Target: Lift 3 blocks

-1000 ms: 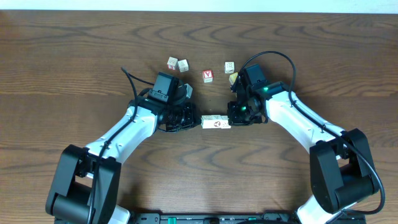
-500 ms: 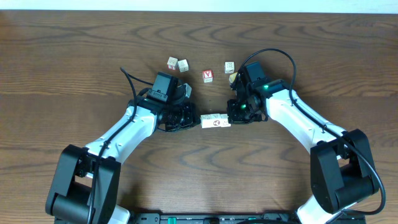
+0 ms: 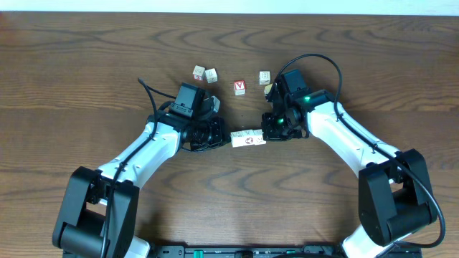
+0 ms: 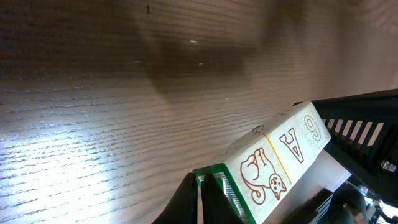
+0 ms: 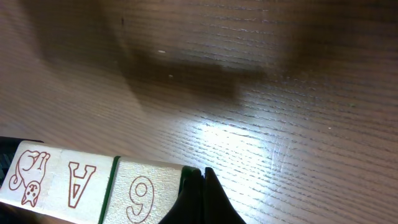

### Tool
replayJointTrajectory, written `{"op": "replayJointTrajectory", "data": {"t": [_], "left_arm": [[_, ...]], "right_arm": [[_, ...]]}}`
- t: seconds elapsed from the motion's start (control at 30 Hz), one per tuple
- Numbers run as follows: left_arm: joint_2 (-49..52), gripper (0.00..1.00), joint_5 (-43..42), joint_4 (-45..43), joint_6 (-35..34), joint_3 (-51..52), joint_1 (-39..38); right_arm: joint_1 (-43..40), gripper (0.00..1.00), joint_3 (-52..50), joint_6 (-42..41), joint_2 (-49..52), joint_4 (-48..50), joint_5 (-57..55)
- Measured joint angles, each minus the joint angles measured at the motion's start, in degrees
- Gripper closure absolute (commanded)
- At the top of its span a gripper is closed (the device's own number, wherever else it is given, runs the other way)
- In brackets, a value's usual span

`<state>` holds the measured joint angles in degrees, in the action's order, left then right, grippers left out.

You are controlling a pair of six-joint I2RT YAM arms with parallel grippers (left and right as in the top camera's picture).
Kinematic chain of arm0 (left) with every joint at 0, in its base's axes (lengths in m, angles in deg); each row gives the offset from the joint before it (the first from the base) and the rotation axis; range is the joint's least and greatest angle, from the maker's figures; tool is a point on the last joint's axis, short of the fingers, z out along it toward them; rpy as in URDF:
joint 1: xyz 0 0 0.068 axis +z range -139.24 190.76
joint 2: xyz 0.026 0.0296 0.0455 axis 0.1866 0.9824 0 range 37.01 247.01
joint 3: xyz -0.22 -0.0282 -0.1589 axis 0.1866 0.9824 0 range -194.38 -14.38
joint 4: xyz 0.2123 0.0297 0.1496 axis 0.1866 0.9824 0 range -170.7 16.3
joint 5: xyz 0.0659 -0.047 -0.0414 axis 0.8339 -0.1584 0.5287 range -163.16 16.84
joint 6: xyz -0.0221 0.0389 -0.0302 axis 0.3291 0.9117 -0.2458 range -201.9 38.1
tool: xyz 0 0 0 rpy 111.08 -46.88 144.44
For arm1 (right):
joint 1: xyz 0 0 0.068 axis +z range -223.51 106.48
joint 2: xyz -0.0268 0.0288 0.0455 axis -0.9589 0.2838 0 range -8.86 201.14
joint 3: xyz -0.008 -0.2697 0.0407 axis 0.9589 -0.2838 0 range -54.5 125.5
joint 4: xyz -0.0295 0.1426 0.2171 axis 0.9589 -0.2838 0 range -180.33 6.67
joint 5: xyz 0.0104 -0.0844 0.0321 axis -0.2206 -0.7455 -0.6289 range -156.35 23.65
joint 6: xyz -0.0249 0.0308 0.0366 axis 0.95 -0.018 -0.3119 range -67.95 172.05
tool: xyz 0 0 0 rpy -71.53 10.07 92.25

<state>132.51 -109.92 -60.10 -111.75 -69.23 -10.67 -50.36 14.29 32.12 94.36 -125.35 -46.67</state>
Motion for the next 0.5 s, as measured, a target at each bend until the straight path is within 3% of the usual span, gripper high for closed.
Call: {"op": "replayJointTrajectory", "data": {"t": [0.5], "left_arm": [[-0.83,0.93,-0.13,0.22,-0.2,0.0,0.02]], "right_arm": [[-0.42,0.99,0.98,0.0,-0.42,-0.07,0.0]]}}
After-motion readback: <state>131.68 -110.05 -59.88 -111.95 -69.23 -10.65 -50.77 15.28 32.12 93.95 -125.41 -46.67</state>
